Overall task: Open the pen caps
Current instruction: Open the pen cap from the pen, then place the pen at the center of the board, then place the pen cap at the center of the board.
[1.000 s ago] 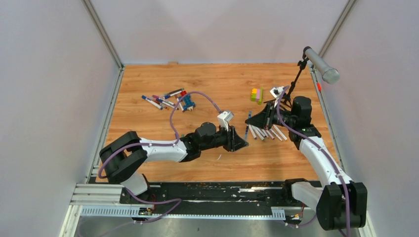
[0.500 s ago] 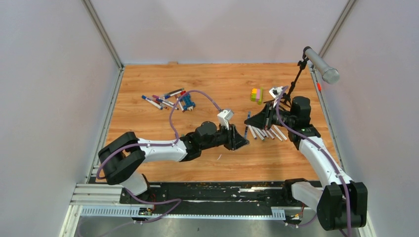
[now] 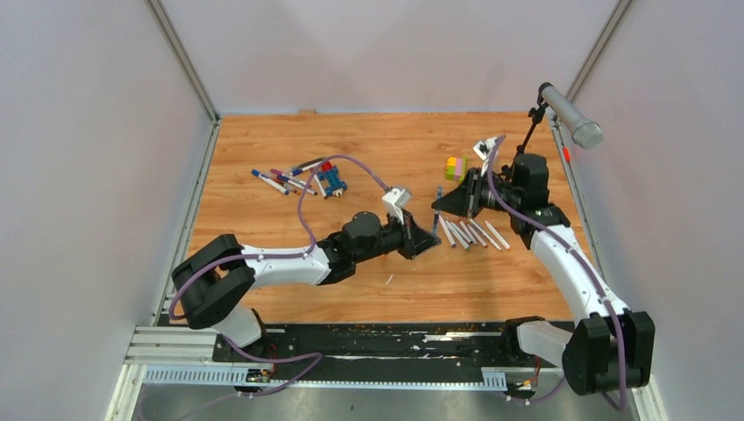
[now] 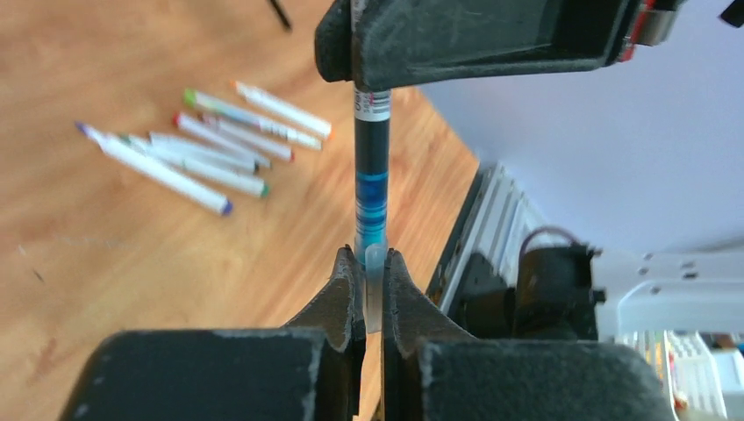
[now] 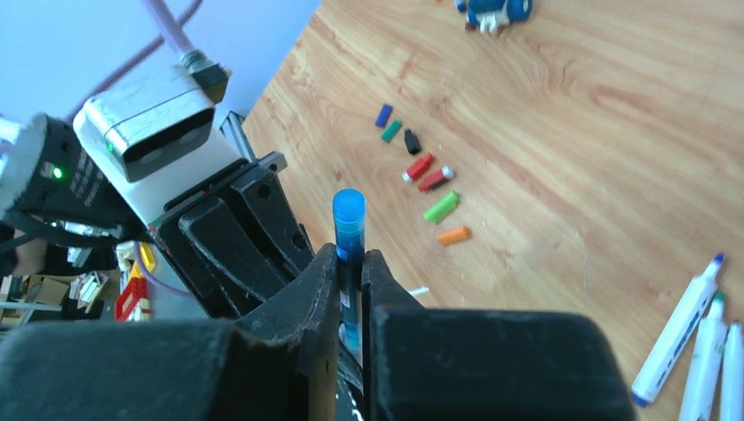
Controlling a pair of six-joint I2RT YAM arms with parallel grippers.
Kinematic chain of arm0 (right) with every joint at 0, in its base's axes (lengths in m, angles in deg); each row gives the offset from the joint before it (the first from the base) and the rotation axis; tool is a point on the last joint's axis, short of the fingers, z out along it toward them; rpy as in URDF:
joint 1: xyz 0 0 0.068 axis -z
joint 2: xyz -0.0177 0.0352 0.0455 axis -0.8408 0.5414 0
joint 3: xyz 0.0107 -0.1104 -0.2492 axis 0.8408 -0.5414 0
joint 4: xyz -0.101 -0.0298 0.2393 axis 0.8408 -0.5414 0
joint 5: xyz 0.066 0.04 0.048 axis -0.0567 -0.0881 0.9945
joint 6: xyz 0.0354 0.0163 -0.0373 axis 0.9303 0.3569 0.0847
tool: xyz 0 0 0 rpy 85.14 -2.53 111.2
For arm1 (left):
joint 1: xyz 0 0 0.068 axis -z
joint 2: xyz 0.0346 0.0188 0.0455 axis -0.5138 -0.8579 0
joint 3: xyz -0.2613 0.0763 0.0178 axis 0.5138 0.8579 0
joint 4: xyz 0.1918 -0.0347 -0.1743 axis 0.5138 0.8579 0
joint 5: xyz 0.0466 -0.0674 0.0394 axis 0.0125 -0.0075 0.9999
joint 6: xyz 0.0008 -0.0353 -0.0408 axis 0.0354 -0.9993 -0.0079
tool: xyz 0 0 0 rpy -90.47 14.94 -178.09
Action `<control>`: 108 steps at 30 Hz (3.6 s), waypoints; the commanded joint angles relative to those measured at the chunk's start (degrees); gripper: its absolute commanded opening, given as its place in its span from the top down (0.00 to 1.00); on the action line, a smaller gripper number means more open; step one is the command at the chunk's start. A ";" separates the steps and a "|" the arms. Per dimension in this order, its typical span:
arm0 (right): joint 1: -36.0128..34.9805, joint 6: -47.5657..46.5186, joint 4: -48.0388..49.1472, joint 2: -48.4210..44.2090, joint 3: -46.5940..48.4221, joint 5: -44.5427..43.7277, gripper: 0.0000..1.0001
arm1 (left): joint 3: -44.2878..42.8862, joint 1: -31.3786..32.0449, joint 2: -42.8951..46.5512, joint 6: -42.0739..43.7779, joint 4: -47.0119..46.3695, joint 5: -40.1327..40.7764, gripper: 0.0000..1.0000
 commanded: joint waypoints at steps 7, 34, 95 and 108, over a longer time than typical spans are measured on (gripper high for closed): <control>-0.95 4.69 1.86 9.95 35.86 -17.19 1.00 | 10.17 1.21 8.34 2.42 6.09 -1.13 1.00; 1.38 -58.27 -23.91 1.33 8.68 -43.34 1.00 | 25.33 0.64 39.07 5.79 15.06 24.78 1.00; 10.18 -55.49 -36.16 -8.73 2.26 -7.08 0.43 | -10.53 1.93 -1.47 7.10 47.30 23.65 0.95; 10.19 -55.71 -36.24 -8.42 2.79 -9.86 0.42 | -23.78 1.98 -15.39 9.65 56.05 26.07 0.78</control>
